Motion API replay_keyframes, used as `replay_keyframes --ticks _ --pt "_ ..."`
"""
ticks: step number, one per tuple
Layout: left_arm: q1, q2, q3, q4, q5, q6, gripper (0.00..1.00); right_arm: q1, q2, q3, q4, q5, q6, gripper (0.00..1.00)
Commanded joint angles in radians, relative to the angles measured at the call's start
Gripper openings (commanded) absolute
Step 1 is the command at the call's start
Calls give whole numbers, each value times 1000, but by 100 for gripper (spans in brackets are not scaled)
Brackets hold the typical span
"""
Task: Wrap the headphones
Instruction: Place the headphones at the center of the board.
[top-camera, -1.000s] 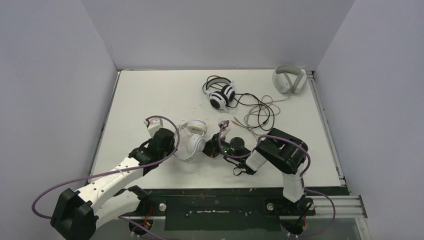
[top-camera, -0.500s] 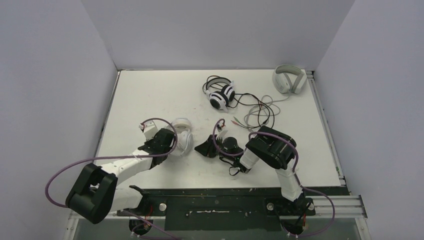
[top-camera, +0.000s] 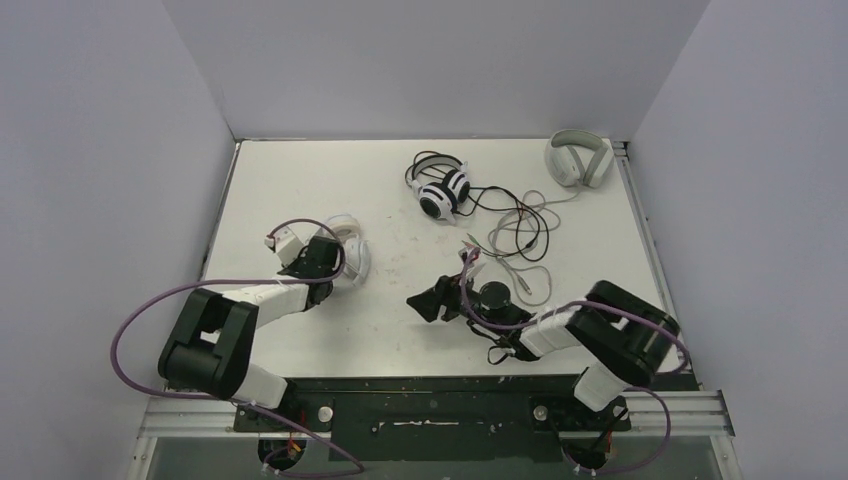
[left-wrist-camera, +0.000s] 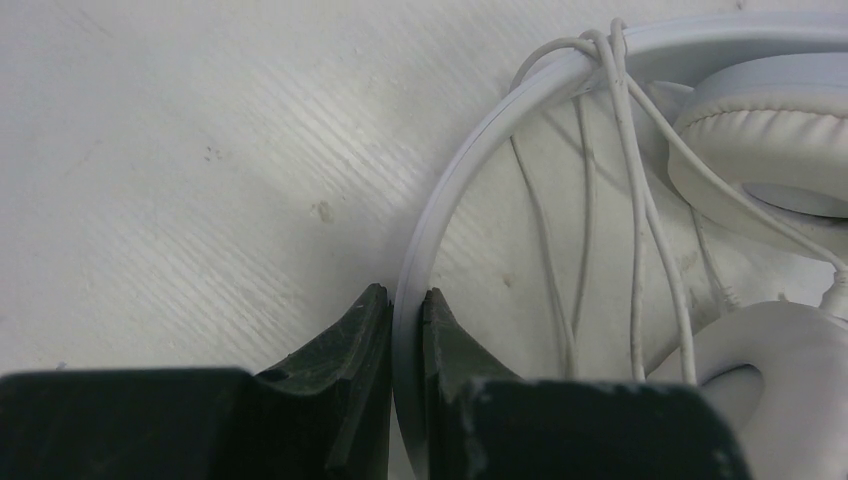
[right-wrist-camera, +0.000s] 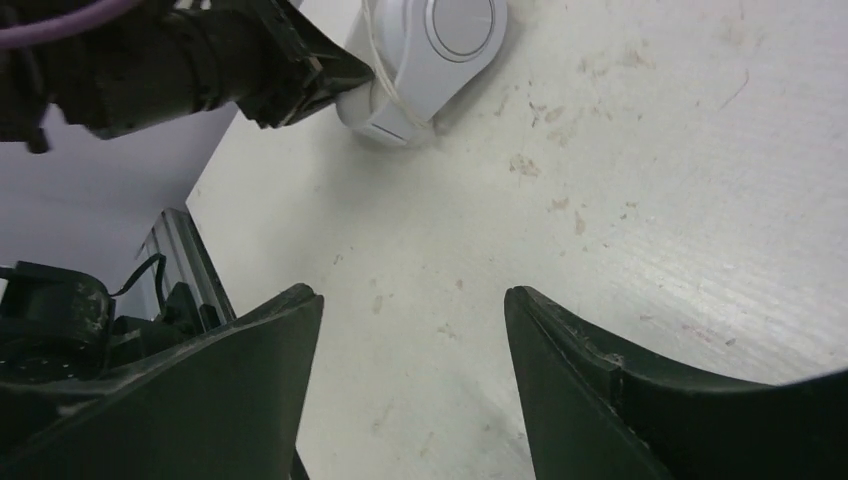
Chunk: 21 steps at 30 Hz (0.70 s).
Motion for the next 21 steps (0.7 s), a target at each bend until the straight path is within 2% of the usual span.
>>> replay_keyframes --ticks 1,4,7,9,12,13,16,17,21 --pt "96 52 86 40 -59 -6 7 1 -241 -11 -203 84 -152 74" --pt "177 105 132 38 -3 12 8 -1 -389 1 -372 139 -207 87" --pt "252 142 178 28 73 17 18 -4 -515 15 -509 189 -263 97" --pt "278 155 190 39 116 23 22 -11 -585 23 -579 226 -294 99" --pt "284 153 195 48 138 34 47 -32 -672 30 -660 253 -309 100" --pt "284 148 198 49 152 49 53 -45 -692 35 -684 257 -312 100" --pt "284 113 220 -11 163 70 58 -87 -708 91 -812 297 -322 100" --pt "284 93 220 -32 167 77 62 -109 -695 127 -904 321 -322 100" --pt "284 -32 213 -137 196 107 68 -182 -649 267 -1093 389 -334 100"
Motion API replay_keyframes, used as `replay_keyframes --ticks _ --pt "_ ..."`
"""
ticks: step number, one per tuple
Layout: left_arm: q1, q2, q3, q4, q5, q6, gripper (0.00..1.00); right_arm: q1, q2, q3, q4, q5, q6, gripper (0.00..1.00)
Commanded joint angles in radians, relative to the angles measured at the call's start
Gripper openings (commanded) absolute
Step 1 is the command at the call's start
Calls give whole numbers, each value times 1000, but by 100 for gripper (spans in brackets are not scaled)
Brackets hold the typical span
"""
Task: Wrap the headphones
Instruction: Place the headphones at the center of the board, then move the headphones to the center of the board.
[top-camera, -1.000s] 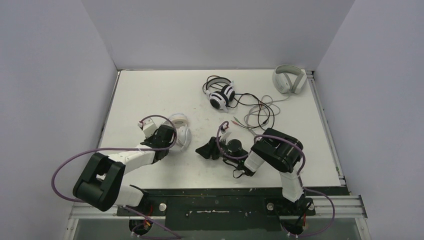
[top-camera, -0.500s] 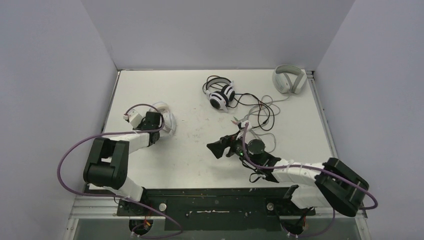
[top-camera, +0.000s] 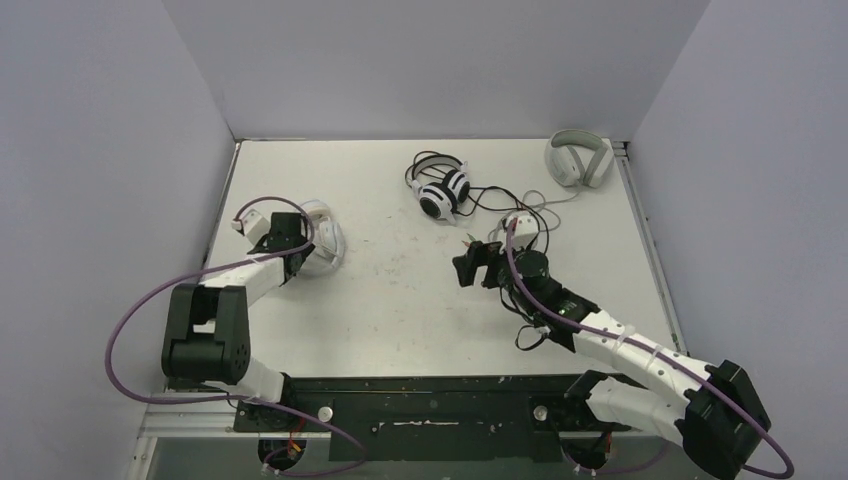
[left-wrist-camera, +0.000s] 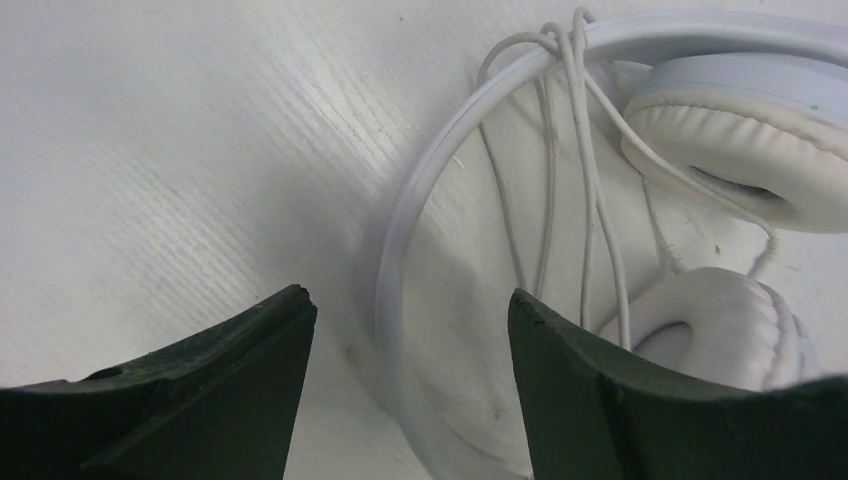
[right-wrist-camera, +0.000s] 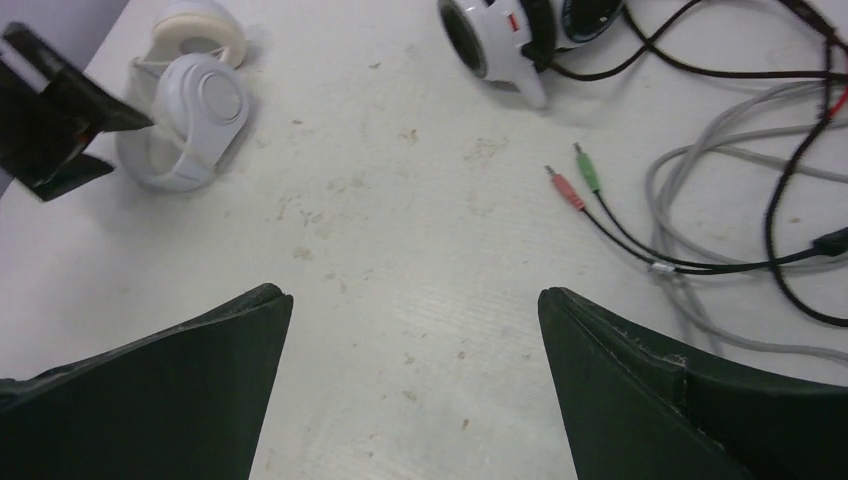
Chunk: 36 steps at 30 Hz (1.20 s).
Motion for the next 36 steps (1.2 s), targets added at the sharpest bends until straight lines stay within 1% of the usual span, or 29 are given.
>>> replay_keyframes --ticks 1,2,3,5,6,9,10,11,12,14,16,18,19,21,25,26,27,28,29,30,31,32,36 --pt "0 -177 31 -118 56 59 77 -71 23 156 -245 124 -36 100" --pt "0 -217 31 -141 77 73 88 -86 20 169 -257 131 -45 100" --pt "-1 -249 34 -165 113 102 95 -101 18 179 -264 136 -50 100" --pt "-4 -295 56 -218 199 173 97 -142 29 209 -288 132 -49 100" --pt "-5 -306 77 -276 236 195 97 -165 45 229 -312 124 -44 100" --pt "-22 -320 115 -344 406 258 97 -240 114 321 -407 117 -8 100" --pt "-40 -325 120 -348 456 263 95 -266 141 351 -440 117 4 100" --pt "-65 -329 119 -339 494 265 88 -286 165 376 -468 117 10 100" --pt "-116 -333 119 -328 500 262 83 -303 185 396 -490 127 15 100" --pt "-214 -331 126 -294 496 236 81 -325 212 422 -523 184 31 100" --pt "-308 -316 123 -225 469 237 78 -338 223 432 -527 227 43 100" --pt "-350 -283 120 -165 451 227 74 -363 233 433 -514 212 39 100" --pt "-353 -265 111 -124 457 227 70 -375 238 438 -512 196 37 100" --pt "-353 -222 104 -61 457 224 66 -390 250 451 -513 176 37 100" --pt "-347 -105 118 48 393 244 55 -396 248 459 -490 162 44 100" --pt "-342 -72 127 74 385 258 48 -396 245 454 -477 156 46 100" --pt "-332 -31 143 89 386 265 40 -397 243 455 -467 148 52 100" --pt "-319 6 161 90 396 267 35 -398 244 457 -459 141 55 100" --pt "-303 41 175 126 418 270 29 -400 247 461 -454 131 59 100" --pt "-285 72 188 134 439 265 17 -400 253 464 -449 123 65 100" --pt "-268 96 200 132 449 256 7 -400 261 471 -445 116 68 100" --pt "-253 120 212 134 461 253 2 -399 272 478 -443 113 72 100" --pt "-213 159 222 127 452 249 0 -387 340 514 -416 112 95 100"
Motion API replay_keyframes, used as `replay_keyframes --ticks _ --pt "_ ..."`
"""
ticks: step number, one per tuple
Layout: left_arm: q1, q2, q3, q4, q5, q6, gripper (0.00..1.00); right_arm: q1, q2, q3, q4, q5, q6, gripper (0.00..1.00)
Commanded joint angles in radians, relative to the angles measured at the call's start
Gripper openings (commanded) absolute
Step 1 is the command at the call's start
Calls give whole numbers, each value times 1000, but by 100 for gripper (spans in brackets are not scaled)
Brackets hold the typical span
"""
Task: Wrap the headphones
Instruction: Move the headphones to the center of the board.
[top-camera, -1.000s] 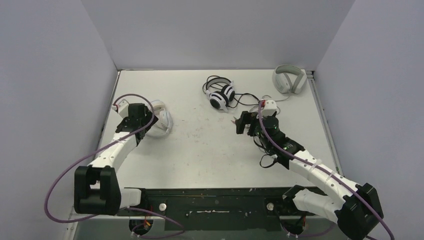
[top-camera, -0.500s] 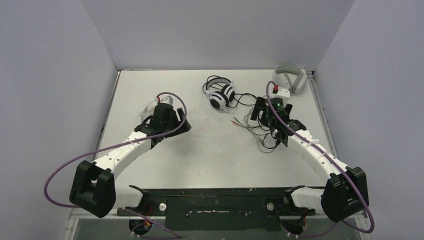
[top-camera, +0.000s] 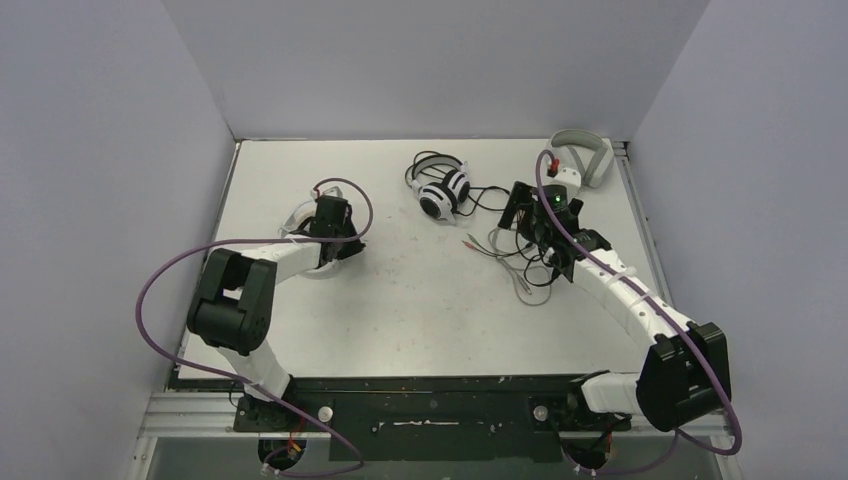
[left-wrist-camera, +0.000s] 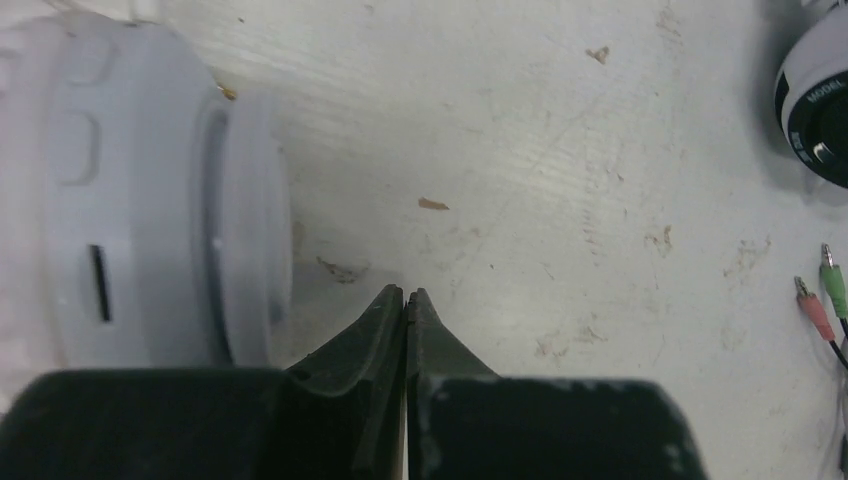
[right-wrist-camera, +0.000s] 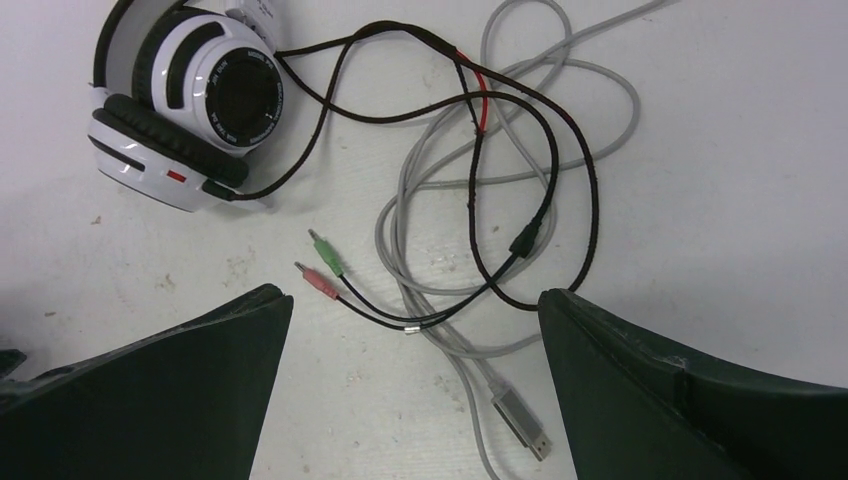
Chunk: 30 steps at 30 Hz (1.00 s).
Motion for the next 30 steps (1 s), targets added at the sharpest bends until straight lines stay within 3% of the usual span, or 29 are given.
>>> replay_keyframes --ticks 1,7,12,26,28,29,30 --pt "51 14 42 71 3 -7 0 13 84 77 86 -2 41 100" --pt "174 21 -23 137 6 -62 0 97 310 269 111 -5 -29 100" --pt "193 38 -2 127 24 -77 5 108 524 475 80 -45 -60 100" --pt "102 -229 -16 -40 -37 -68 37 69 921 948 -10 -55 12 100" --pt "103 -281 -24 -82 -78 -67 53 72 951 981 -12 -58 20 100" --pt "104 -306 -24 -110 -110 -73 69 72 967 1003 -21 -59 26 100" --pt "105 -332 -25 -136 -141 -74 92 72 986 1027 -36 -59 34 100"
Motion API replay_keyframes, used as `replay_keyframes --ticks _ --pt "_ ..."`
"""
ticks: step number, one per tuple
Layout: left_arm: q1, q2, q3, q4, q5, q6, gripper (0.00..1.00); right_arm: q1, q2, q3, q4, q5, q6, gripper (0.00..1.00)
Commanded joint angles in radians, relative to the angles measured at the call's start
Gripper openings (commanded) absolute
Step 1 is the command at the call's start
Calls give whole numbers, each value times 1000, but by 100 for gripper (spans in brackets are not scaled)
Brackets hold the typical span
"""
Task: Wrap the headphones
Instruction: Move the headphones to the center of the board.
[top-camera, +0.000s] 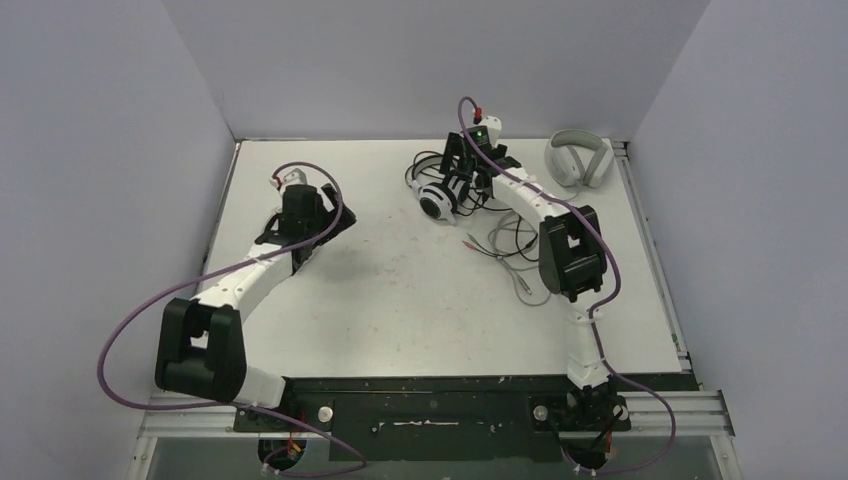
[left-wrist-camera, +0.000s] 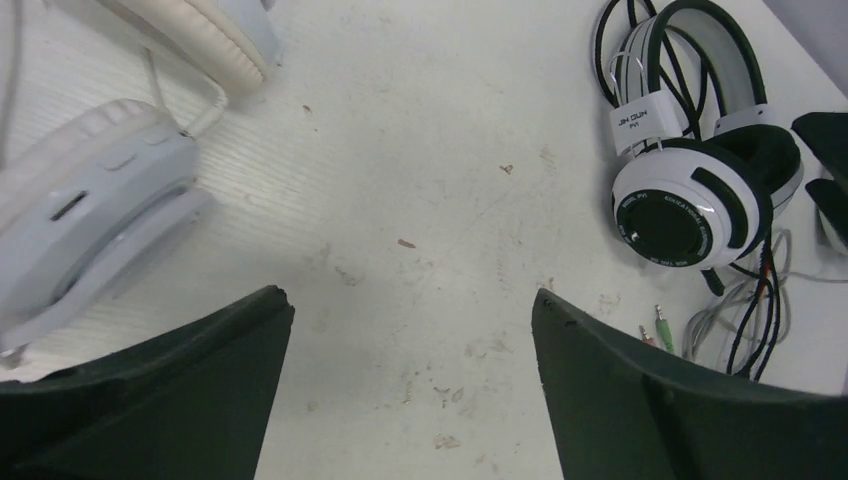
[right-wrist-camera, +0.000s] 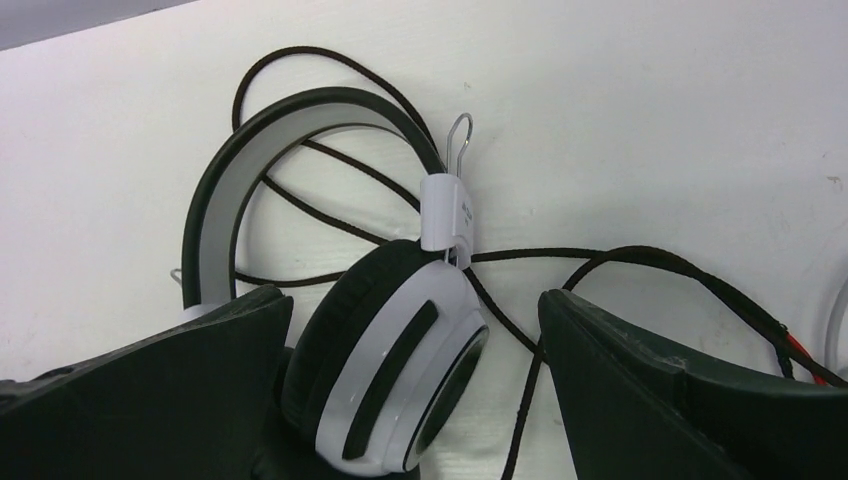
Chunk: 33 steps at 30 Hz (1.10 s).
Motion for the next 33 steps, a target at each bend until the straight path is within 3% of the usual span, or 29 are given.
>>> replay_keyframes --ticks 1,4,11,19,21,24,30,33 --pt "10 -125 -12 -120 -141 0 97 2 59 123 -60 -7 42 100" --pt "38 -209 -26 -172 -180 -7 97 16 94 160 -85 -14 43 100" --pt "104 -391 -87 -142 -123 118 97 75 74 100 -89 29 42 95" --pt "114 -445 -25 -237 -111 256 97 88 -92 -110 1 22 -45 44" --pt "113 -478 -32 -235 -111 282 97 89 -152 -153 18 -13 -91 36" --pt "113 -525 -44 -211 -36 327 97 105 -230 -221 34 -101 -181 36" --pt "111 -563 -93 -121 314 376 96 221 -459 -443 36 -231 -398 39" --pt "111 -539 -100 -122 417 363 96 294 -578 -576 35 -279 -505 42"
